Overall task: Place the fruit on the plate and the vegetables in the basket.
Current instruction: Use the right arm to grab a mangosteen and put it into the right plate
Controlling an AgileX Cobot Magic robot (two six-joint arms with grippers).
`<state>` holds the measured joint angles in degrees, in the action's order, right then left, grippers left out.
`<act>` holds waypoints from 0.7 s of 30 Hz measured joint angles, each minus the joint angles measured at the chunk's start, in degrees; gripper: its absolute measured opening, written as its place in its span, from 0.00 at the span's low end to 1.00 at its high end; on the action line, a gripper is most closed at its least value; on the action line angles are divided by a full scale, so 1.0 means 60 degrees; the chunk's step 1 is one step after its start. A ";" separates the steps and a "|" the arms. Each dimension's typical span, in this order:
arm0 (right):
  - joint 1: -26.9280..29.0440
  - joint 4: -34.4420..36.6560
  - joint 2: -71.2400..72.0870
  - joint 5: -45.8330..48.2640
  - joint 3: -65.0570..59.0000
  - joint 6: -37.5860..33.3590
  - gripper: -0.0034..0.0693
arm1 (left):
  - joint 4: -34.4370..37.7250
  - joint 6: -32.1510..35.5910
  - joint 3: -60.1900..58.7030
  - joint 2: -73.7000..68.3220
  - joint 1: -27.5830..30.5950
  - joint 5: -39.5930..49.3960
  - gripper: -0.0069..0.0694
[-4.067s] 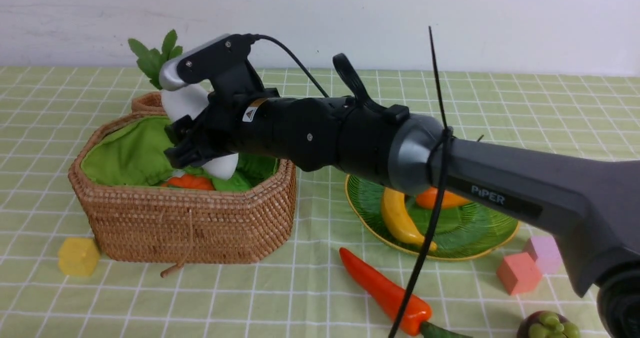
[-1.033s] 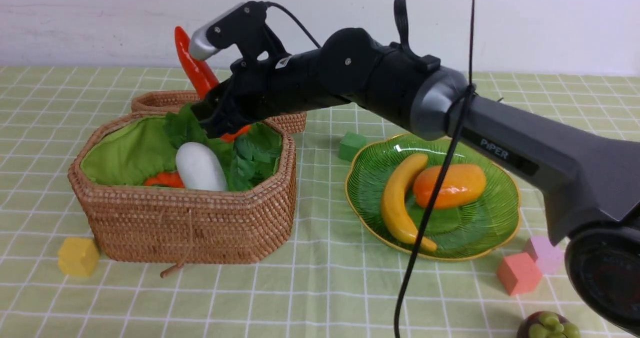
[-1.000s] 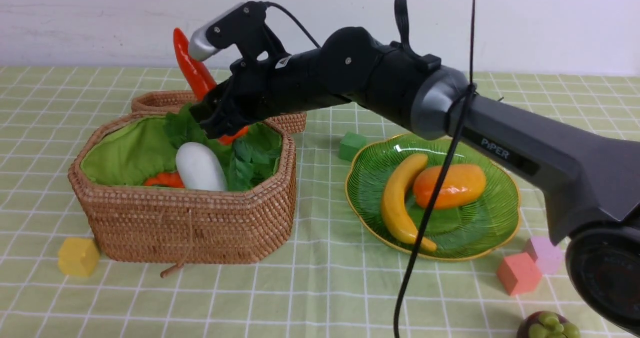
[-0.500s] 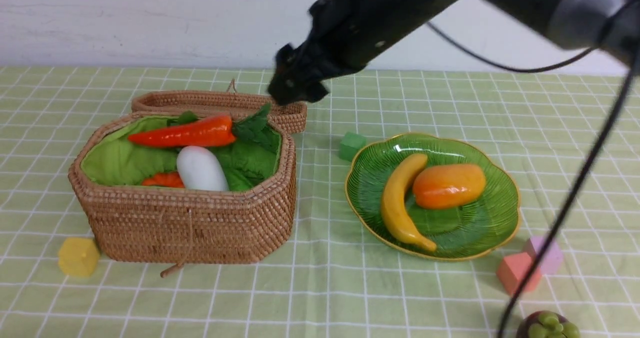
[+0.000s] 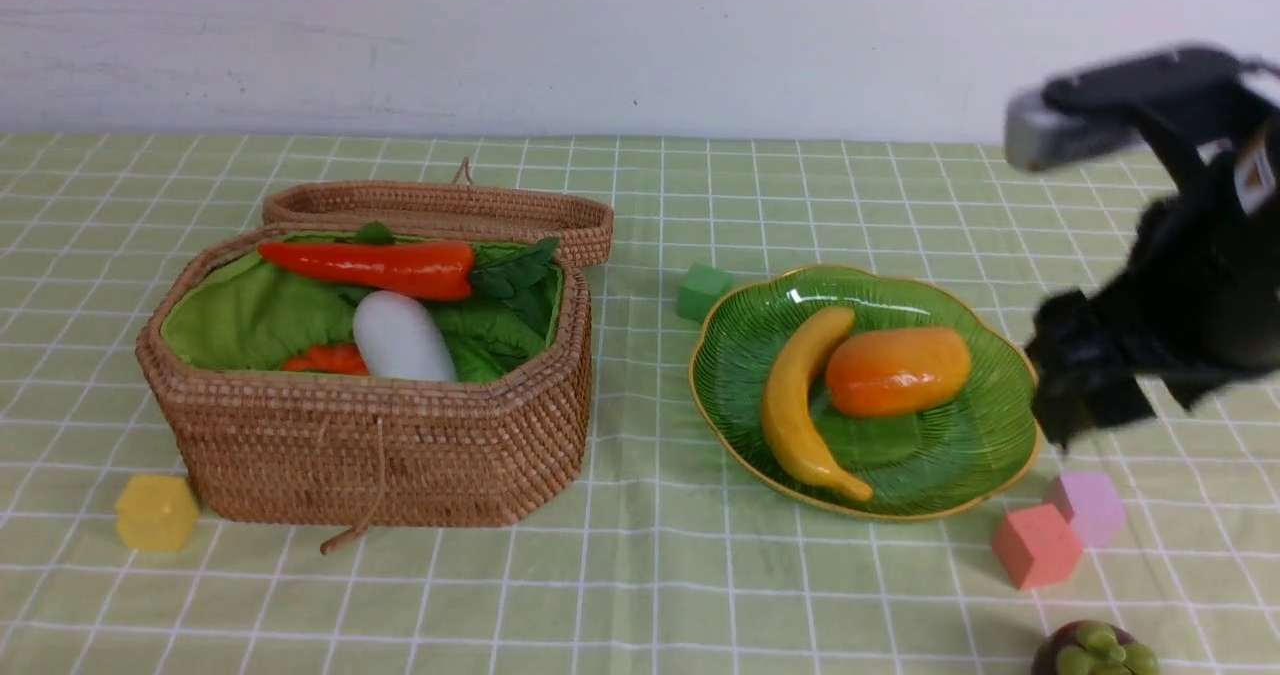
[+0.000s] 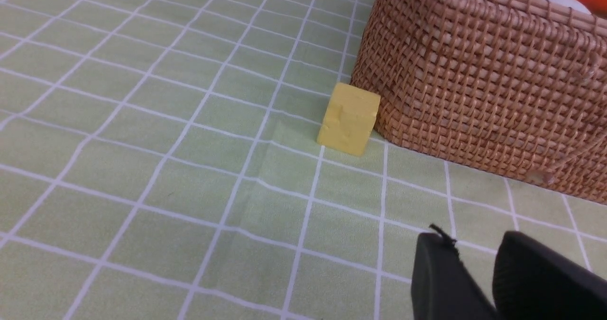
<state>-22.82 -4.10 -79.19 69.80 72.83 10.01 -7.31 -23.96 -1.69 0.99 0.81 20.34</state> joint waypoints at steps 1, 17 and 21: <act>0.0213 -0.0094 0.0042 -0.0028 -0.0647 0.0643 0.89 | 0.0000 0.0000 0.0000 0.0000 0.0000 0.0000 0.32; 0.0593 0.0853 -0.0544 -0.3969 -0.4623 0.1469 0.88 | 0.0000 0.0000 0.0000 0.0000 0.0000 0.0000 0.33; 0.0593 0.0507 -0.1228 -0.4454 -0.4623 0.1608 0.88 | 0.0000 0.0000 0.0000 0.0000 0.0000 0.0000 0.33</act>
<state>-19.26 -1.06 -86.55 43.08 45.09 19.66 -7.31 -23.96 -1.69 0.99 0.81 20.34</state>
